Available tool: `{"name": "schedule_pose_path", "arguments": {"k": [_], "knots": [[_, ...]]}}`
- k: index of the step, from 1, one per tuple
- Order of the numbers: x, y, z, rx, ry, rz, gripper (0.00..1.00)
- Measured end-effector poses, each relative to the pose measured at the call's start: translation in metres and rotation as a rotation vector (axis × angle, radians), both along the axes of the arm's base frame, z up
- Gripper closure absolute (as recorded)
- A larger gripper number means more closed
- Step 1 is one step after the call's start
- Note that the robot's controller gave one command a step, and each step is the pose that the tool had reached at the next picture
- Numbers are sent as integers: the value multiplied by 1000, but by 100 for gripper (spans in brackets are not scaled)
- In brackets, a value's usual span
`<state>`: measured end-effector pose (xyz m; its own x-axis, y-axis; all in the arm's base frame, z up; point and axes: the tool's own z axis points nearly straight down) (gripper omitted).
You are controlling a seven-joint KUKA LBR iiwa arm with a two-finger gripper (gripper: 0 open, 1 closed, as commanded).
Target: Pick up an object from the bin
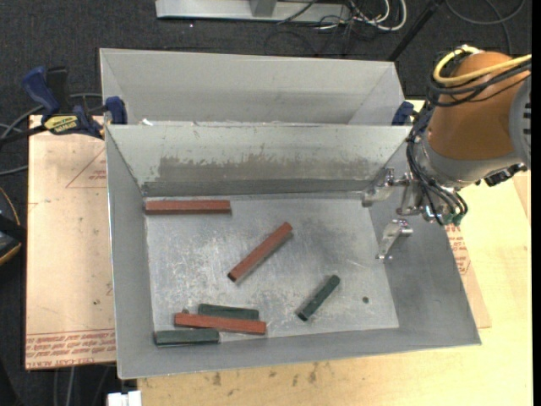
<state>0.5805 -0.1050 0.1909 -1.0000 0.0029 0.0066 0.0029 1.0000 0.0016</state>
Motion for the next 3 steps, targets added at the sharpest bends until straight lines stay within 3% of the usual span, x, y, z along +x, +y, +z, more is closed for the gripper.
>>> {"name": "schedule_pose_path", "arguments": {"k": [1, 2, 3], "knots": [[2, 0, 5, -1, -8, 2, 0], [-9, 17, -37, -2, -13, 76, 0], [-16, 15, -114, -3, -22, 74, 100]]}}
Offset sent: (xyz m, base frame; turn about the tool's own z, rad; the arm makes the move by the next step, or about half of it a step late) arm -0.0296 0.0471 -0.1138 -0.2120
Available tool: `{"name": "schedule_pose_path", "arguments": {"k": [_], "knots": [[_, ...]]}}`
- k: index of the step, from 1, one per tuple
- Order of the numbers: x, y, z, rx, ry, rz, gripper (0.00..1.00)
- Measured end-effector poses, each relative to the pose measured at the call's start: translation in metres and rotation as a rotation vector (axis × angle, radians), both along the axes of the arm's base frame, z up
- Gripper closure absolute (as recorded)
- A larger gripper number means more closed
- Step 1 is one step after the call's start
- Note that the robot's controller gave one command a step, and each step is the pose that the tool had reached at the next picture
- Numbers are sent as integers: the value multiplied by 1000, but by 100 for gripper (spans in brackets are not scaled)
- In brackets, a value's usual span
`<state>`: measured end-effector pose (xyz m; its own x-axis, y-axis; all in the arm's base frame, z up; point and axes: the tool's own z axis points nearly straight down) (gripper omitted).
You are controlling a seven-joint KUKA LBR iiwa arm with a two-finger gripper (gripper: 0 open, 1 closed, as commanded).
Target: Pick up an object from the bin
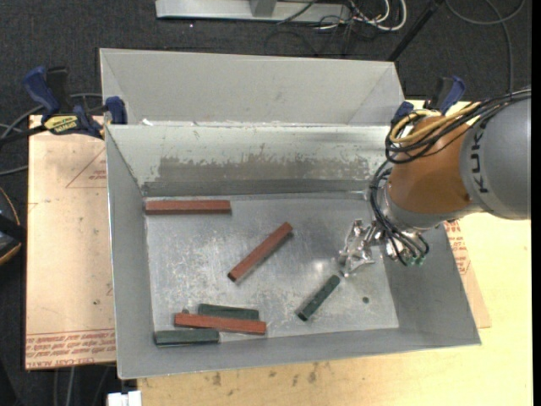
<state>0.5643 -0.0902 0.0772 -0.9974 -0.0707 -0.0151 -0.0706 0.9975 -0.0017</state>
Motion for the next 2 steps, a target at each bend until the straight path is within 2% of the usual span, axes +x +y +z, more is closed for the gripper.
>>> {"name": "schedule_pose_path", "arguments": {"k": [1, 2], "knots": [[-2, 0, -2, 0, 6, 0, 0], [-2, 0, -2, 0, 6, 0, 0]]}}
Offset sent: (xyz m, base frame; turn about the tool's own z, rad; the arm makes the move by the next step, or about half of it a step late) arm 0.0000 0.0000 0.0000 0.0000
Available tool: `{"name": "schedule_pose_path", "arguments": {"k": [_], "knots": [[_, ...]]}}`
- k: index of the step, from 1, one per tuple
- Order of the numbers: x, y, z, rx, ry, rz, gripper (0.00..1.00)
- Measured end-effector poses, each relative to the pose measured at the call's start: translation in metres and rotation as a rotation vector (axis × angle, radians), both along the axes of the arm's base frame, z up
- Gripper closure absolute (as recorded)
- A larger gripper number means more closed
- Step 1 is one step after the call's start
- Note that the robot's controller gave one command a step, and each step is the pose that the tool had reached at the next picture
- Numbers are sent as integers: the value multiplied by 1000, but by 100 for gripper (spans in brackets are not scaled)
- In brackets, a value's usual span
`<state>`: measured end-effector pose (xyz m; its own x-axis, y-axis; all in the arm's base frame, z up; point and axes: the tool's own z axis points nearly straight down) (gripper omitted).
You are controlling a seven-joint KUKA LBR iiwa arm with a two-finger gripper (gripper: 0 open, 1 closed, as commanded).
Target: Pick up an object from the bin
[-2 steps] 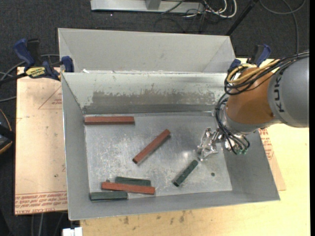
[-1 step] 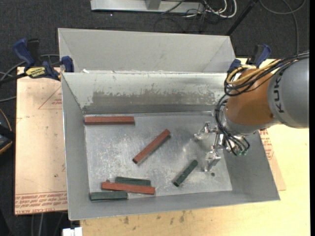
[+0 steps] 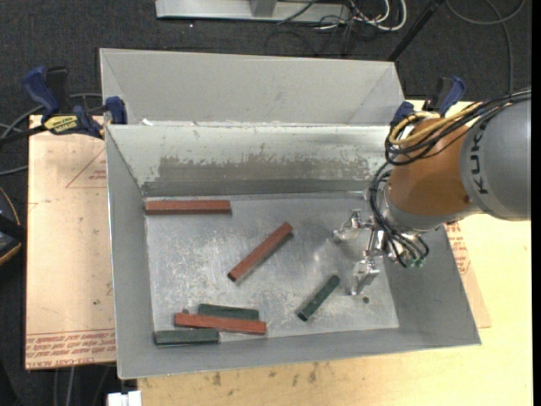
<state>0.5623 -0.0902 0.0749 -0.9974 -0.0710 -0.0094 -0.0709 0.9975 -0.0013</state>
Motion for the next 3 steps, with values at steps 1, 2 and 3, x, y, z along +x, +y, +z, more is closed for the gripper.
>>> {"name": "schedule_pose_path", "arguments": {"k": [1, 2, 3], "knots": [[-44, 54, 3, -5, -14, 245, 100], [-44, 54, 3, -5, -15, 246, 100], [-55, 41, 196, -1, 1, 198, 100]]}}
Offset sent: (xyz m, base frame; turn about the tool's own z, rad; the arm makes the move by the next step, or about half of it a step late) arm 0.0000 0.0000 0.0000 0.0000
